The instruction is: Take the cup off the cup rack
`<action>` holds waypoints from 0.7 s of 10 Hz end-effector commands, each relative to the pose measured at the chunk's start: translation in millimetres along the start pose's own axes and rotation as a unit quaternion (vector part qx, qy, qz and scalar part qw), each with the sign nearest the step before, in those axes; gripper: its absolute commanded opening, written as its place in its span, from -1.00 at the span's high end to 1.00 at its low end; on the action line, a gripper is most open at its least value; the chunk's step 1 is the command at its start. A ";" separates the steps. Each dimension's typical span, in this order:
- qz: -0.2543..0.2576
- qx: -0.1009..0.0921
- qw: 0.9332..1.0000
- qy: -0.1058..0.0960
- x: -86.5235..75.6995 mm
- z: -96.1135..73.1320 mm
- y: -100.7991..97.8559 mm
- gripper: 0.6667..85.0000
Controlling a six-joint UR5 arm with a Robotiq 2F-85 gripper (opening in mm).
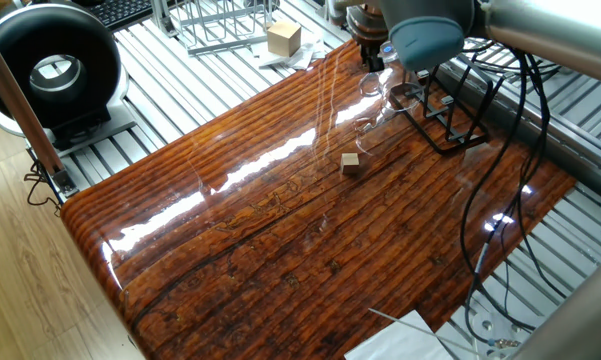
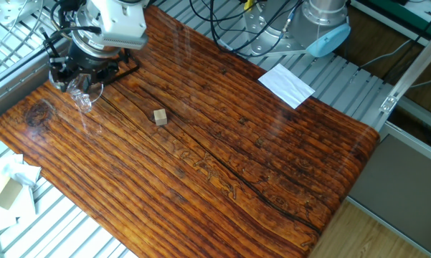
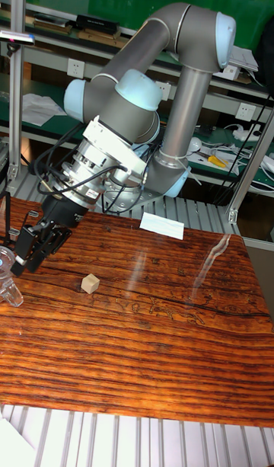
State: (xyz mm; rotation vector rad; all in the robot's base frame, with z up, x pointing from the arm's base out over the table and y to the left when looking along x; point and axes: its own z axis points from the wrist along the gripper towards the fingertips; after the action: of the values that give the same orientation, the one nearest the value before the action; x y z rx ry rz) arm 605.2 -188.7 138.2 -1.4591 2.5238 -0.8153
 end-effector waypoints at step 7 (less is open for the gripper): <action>-0.010 0.026 1.000 0.014 11.0 -5.0 -20.1 0.15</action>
State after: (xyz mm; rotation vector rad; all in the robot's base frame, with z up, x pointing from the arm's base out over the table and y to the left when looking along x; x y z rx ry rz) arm 608.6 -198.2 149.1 -1.4846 2.5078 -0.8699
